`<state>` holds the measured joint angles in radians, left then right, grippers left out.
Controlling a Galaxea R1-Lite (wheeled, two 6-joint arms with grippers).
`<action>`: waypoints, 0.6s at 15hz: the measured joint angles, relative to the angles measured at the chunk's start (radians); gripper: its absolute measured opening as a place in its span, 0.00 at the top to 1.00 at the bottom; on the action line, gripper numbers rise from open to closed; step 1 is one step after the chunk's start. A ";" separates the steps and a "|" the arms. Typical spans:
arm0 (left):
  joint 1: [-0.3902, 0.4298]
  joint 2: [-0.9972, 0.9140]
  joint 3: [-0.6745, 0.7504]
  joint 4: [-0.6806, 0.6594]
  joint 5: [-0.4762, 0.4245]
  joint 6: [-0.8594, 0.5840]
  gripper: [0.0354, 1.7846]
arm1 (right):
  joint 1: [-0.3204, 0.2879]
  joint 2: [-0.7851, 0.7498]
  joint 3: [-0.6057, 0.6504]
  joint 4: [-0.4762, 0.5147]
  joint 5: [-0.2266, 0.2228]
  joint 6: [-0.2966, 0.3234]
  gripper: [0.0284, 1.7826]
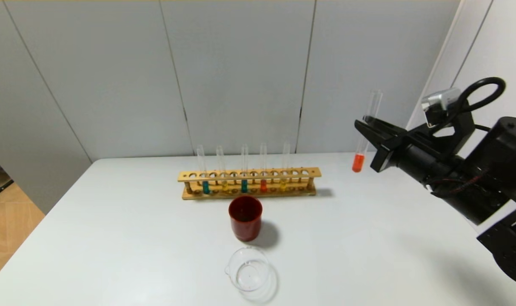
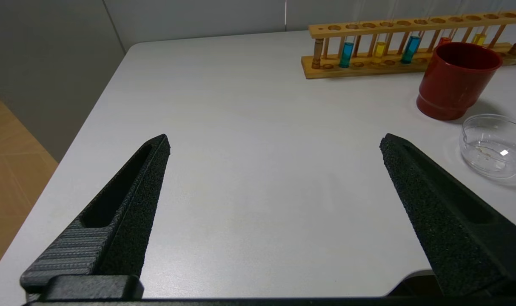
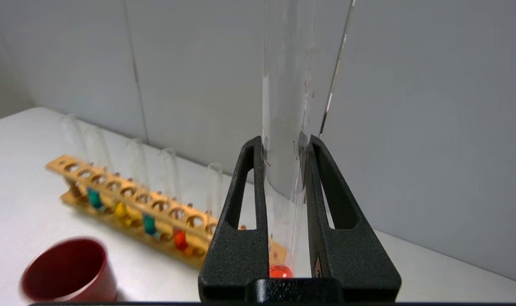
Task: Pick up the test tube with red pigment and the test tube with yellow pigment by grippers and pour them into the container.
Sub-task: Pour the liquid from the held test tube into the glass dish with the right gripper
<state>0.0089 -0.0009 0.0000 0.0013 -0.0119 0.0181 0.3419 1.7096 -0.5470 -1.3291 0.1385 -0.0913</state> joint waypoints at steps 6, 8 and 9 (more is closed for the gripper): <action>0.000 0.000 0.000 0.000 0.000 0.001 0.02 | 0.079 -0.129 0.227 -0.013 -0.012 -0.007 0.86; 0.000 0.000 0.000 0.000 0.000 0.000 0.02 | 0.106 -0.140 0.272 -0.013 -0.011 -0.021 0.86; 0.000 0.000 0.000 0.000 0.000 0.000 0.02 | 0.117 -0.141 0.287 -0.014 -0.012 -0.031 0.86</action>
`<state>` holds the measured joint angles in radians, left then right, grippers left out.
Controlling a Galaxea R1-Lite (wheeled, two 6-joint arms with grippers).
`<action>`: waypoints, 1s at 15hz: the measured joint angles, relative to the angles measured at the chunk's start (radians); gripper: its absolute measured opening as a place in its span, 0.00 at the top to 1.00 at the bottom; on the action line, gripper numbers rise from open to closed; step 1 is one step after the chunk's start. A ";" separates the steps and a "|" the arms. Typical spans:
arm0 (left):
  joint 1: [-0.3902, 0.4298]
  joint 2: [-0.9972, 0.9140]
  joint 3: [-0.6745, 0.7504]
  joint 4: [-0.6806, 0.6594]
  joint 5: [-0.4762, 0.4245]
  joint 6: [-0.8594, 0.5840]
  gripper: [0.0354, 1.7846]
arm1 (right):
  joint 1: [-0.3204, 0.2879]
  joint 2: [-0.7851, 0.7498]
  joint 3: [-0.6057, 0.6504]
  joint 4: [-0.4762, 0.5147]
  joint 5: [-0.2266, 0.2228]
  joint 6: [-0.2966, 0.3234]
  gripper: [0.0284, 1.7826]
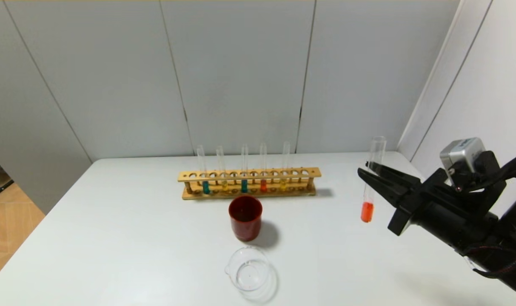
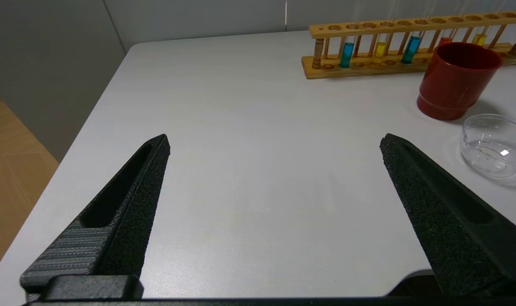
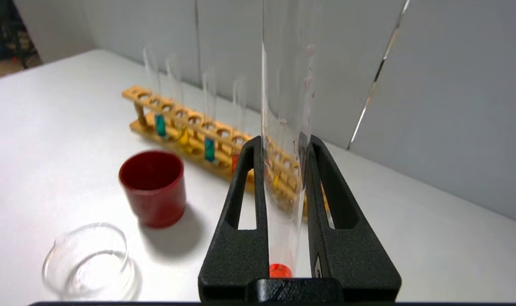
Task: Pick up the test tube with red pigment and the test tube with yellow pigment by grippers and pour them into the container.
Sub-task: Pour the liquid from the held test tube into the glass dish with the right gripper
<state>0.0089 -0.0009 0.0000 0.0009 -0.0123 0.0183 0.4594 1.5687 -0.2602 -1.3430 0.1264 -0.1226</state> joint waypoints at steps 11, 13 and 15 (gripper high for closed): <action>0.000 0.000 0.000 0.000 0.000 0.000 0.02 | 0.117 0.074 0.010 0.000 0.001 -0.076 0.86; 0.000 0.000 0.000 0.000 0.000 0.000 0.02 | 0.143 0.103 0.008 0.000 0.001 -0.100 0.86; 0.000 0.000 0.000 0.000 0.000 0.000 0.02 | 0.167 0.129 0.008 0.000 0.001 -0.142 0.86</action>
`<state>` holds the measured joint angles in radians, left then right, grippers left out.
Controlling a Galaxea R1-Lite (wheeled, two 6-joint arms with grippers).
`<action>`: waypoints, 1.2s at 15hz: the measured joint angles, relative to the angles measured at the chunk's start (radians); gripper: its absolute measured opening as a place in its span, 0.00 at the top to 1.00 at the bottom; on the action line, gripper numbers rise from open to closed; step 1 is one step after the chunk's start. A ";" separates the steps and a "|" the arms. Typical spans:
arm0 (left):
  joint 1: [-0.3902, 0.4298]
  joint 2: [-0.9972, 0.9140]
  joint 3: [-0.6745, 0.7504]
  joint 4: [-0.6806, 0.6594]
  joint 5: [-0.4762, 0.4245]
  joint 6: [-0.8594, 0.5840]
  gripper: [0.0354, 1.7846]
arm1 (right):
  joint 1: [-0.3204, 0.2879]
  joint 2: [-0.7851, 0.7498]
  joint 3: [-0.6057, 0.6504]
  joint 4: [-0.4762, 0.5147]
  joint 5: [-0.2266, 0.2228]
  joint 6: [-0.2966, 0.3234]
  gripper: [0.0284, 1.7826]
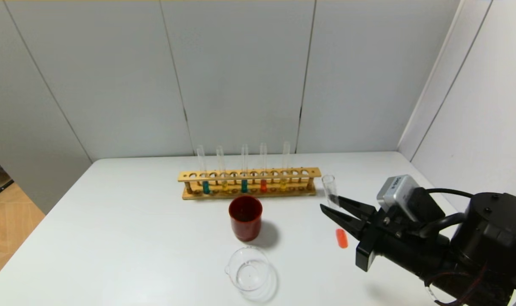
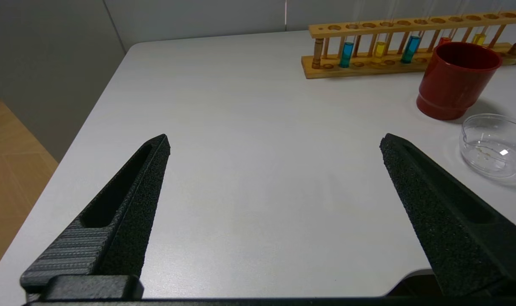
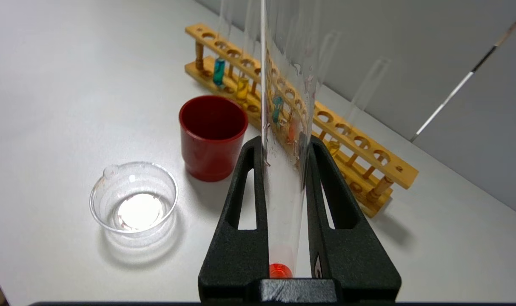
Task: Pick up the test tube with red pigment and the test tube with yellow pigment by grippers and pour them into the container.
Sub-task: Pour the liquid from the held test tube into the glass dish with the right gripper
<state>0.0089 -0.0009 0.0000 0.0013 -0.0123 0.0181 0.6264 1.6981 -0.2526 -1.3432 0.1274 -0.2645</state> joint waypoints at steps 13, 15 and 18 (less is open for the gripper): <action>0.000 0.000 0.000 0.000 0.000 0.000 0.02 | 0.078 0.161 -0.075 0.012 -0.009 -0.166 0.86; 0.000 0.000 0.000 0.000 0.000 0.000 0.02 | 0.079 0.183 -0.102 0.014 -0.010 -0.209 0.86; 0.000 0.000 0.000 0.000 0.000 0.000 0.02 | 0.080 0.215 -0.137 0.018 -0.010 -0.237 0.86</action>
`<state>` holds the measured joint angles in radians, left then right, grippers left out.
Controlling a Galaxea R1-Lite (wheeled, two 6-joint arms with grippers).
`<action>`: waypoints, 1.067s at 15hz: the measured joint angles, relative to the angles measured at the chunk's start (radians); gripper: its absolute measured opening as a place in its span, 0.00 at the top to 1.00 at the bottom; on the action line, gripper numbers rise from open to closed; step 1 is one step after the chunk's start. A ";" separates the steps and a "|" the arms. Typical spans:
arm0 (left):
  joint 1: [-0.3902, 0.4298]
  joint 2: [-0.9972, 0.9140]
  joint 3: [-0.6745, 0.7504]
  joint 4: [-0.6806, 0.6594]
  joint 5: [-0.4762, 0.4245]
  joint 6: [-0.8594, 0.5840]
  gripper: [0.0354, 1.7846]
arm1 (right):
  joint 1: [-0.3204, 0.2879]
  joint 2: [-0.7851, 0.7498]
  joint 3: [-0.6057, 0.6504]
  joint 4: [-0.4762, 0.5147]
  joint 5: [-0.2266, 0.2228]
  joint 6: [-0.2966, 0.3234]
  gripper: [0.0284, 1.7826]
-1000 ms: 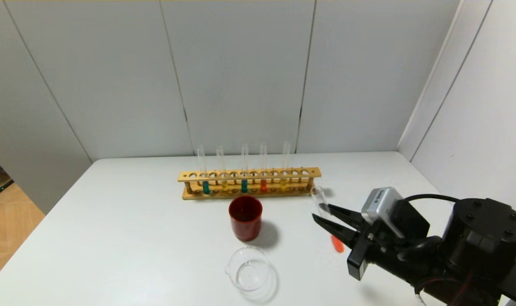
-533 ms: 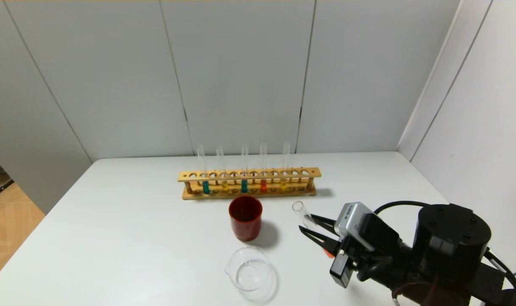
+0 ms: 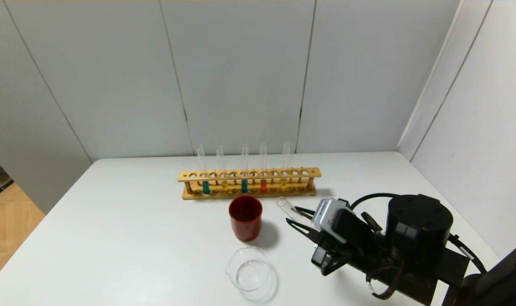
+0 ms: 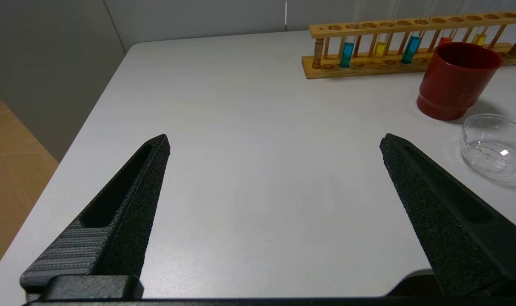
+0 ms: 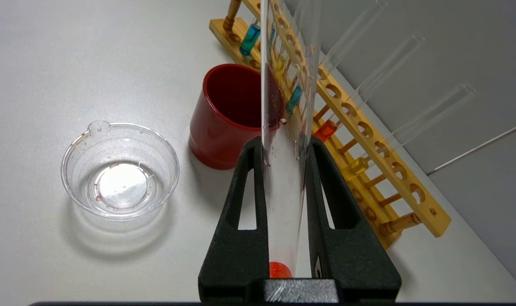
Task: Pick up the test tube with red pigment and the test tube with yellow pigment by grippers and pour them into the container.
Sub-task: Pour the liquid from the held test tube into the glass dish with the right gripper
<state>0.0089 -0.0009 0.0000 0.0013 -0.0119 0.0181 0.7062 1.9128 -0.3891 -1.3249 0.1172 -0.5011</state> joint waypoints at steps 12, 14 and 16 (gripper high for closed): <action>0.000 0.000 0.000 0.000 0.000 0.000 0.02 | 0.044 0.089 -0.035 0.027 -0.087 -0.143 0.86; 0.000 0.000 0.000 0.000 0.000 0.000 0.02 | 0.068 0.099 -0.057 0.042 -0.126 -0.151 0.86; 0.000 0.000 0.000 0.000 0.000 0.000 0.02 | 0.086 0.103 -0.070 0.073 -0.148 -0.178 0.86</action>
<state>0.0089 -0.0009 0.0000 0.0013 -0.0123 0.0183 0.7917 2.0162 -0.4587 -1.2521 -0.0306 -0.6791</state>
